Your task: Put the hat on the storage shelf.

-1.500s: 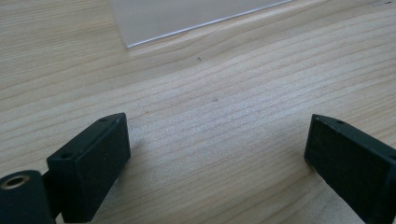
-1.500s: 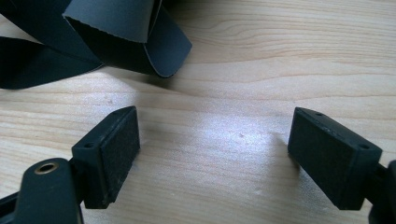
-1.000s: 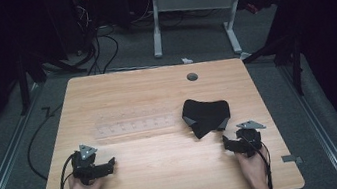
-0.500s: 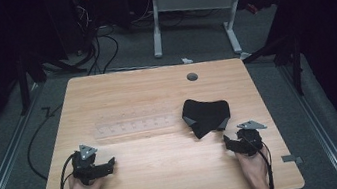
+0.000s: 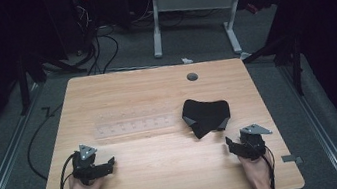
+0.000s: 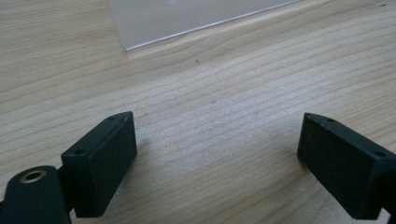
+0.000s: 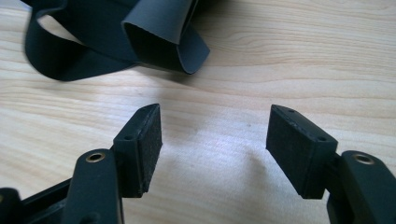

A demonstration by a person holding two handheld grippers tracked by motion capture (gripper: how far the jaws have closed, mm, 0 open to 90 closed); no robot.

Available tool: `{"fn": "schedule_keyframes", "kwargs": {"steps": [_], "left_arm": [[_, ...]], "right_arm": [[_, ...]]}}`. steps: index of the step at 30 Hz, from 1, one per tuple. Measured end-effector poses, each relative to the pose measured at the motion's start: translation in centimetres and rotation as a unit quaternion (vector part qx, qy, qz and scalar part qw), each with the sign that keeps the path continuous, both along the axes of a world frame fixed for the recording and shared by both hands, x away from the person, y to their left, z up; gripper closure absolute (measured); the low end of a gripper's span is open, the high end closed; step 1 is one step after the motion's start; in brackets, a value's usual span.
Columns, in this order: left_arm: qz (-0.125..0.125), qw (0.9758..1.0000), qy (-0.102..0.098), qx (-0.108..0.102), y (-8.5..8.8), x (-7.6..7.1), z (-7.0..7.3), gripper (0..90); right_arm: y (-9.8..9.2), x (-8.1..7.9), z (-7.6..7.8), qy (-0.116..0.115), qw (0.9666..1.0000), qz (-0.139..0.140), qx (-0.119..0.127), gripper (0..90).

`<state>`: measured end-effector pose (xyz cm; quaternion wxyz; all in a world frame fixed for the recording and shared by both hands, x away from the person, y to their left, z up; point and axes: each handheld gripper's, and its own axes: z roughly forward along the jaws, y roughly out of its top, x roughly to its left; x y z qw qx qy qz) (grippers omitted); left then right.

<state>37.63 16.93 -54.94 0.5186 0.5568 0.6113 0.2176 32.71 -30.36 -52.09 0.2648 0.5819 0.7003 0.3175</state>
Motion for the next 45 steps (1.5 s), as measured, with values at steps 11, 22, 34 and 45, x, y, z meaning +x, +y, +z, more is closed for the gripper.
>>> {"fn": "schedule_keyframes", "kwargs": {"steps": [11, 22, 34, 45], "left_arm": [[0.003, 1.0, -0.002, 0.0, 0.0, 0.0, 0.0, 14.2], [0.003, 1.0, -0.002, 0.0, 0.0, 0.0, 0.0, 14.3], [0.002, 1.0, -0.002, 0.0, 0.1, 0.0, 0.0, 14.5], [0.002, 1.0, -0.002, 0.0, 0.1, 0.0, 0.0, 14.5]], "right_arm": [[0.4, -1.0, 2.2, -0.035, 0.9992, 0.017, 0.004, 35.7], [0.4, 0.3, 3.7, -0.038, 0.999, 0.016, 0.02, 33.6], [0.9, 2.4, 4.3, -0.035, 0.9988, 0.023, 0.027, 31.7], [1.1, 3.9, 3.7, -0.022, 0.9991, 0.015, 0.033, 30.4]]}}
